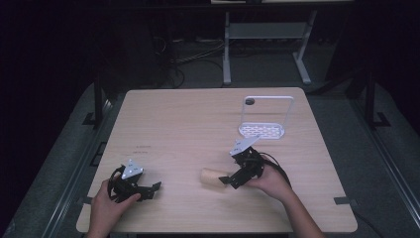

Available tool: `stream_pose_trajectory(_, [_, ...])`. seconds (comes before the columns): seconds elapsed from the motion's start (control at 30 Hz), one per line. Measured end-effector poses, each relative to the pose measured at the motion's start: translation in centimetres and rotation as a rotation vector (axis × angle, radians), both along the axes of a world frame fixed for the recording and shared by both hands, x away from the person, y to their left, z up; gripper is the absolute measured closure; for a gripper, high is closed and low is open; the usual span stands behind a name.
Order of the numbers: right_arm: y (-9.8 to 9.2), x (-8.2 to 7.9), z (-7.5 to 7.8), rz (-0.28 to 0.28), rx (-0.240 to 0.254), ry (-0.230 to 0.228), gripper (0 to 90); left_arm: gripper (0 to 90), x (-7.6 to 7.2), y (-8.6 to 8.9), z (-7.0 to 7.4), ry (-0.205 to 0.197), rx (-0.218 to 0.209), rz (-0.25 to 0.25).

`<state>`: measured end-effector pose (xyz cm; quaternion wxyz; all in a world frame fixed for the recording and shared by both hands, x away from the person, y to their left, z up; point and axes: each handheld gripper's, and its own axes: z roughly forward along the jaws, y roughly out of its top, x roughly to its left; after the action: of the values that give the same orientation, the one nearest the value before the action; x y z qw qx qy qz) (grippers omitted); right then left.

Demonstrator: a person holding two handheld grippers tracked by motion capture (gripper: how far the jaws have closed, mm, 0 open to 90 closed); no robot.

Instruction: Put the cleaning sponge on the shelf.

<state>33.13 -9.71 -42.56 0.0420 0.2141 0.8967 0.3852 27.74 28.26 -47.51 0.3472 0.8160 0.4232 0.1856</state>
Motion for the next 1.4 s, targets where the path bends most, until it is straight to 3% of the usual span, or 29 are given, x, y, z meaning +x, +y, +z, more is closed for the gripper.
stream_pose_trajectory(0.07, [0.3,0.0,0.0,0.013,0.002,-0.001,6.1,13.1,0.0,0.0,0.0,0.000,0.000,0.000])
stream_pose_trajectory(0.2, [1.0,0.1,-0.1,0.024,0.019,0.002,6.5,13.1,0.0,0.0,0.0,0.001,0.001,0.000])
stream_pose_trajectory(0.43, [1.9,0.1,-0.5,0.047,-0.003,0.009,7.0,13.1,0.0,0.0,0.0,0.000,-0.001,0.002])
stream_pose_trajectory(0.57, [2.2,0.1,-0.7,0.056,0.002,0.010,13.6,13.1,0.0,0.0,0.0,0.002,0.003,0.000])
stream_pose_trajectory(1.2, [3.9,0.3,-2.3,0.099,-0.068,0.037,18.3,13.1,0.0,0.0,0.0,0.004,0.001,0.001])
stream_pose_trajectory(1.4, [4.3,0.2,-2.7,0.120,-0.082,0.038,24.5,13.1,0.0,0.0,0.0,0.002,0.000,0.001])
